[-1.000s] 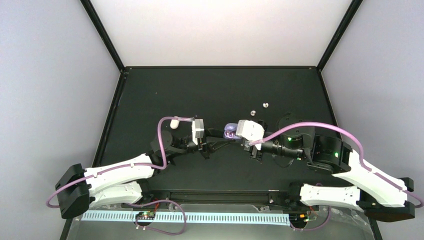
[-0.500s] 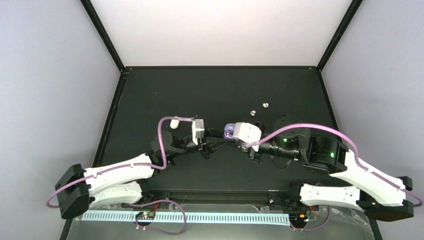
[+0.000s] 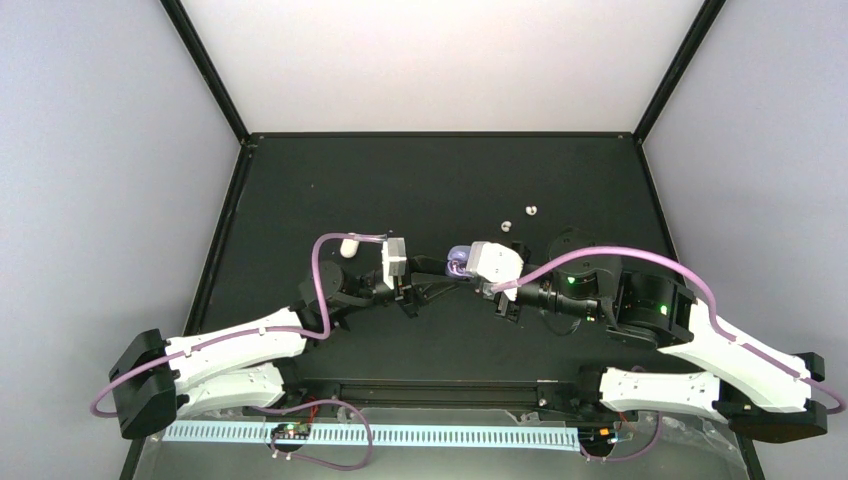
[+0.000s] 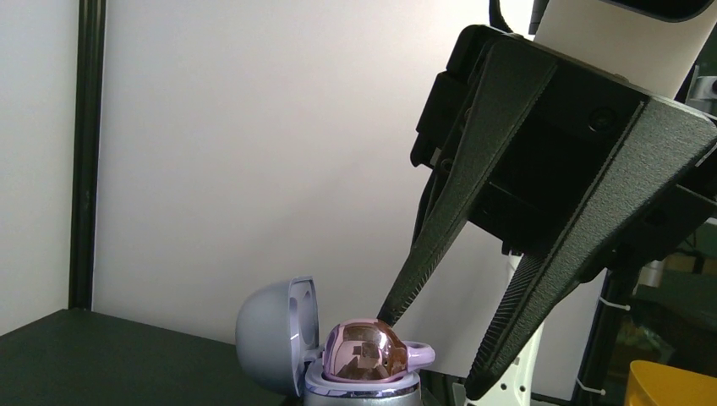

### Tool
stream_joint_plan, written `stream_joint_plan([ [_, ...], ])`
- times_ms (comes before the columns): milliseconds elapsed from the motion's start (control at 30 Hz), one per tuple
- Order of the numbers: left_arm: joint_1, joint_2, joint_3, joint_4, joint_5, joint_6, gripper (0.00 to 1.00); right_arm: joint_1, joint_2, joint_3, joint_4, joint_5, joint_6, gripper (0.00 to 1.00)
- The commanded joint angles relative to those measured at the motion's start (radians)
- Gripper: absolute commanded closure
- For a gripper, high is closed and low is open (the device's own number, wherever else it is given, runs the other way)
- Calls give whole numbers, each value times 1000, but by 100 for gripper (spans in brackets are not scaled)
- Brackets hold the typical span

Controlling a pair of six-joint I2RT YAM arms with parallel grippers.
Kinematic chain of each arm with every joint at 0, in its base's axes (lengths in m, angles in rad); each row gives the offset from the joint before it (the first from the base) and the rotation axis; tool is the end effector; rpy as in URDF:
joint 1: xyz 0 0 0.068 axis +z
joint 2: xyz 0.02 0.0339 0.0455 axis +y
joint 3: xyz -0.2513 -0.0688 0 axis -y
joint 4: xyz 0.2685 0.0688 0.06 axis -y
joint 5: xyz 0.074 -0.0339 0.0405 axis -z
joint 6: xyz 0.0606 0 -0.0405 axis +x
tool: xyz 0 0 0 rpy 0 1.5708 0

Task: Insert the wireless bluetooth earbuds into the charging case
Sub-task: Pick up the earbud from the charging case.

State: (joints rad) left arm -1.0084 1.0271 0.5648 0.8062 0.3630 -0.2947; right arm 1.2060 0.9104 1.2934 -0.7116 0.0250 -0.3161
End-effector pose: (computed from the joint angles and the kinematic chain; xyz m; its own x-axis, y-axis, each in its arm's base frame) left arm 0.1311 -0.2484 0.3066 -0.1094 -0.3356 -0.9356 0.9795 0.1235 -0.1589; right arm 0.0798 0.2048 0.4245 0.1783 -0.4043 -0.8971 -0.9154 0.2663 -0.3019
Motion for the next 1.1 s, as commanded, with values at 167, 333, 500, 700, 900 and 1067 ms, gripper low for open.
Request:
stream_joint_plan([
  [167, 1, -5, 43, 7, 19, 3, 98, 7, -3, -14, 35, 26, -7, 80],
  [333, 1, -1, 46, 9, 26, 1, 98, 7, -2, -19, 35, 39, -5, 83],
  [500, 0, -3, 47, 7, 28, 3, 98, 7, -2, -19, 35, 44, -5, 86],
  [700, 1, -6, 46, 2, 34, 7, 99, 6, -1, -19, 35, 48, -5, 91],
  [900, 1, -7, 46, -3, 40, 8, 98, 7, -1, -17, 37, 56, -4, 94],
  [1067, 1, -8, 46, -4, 49, 6, 99, 7, -1, -14, 38, 60, -1, 97],
])
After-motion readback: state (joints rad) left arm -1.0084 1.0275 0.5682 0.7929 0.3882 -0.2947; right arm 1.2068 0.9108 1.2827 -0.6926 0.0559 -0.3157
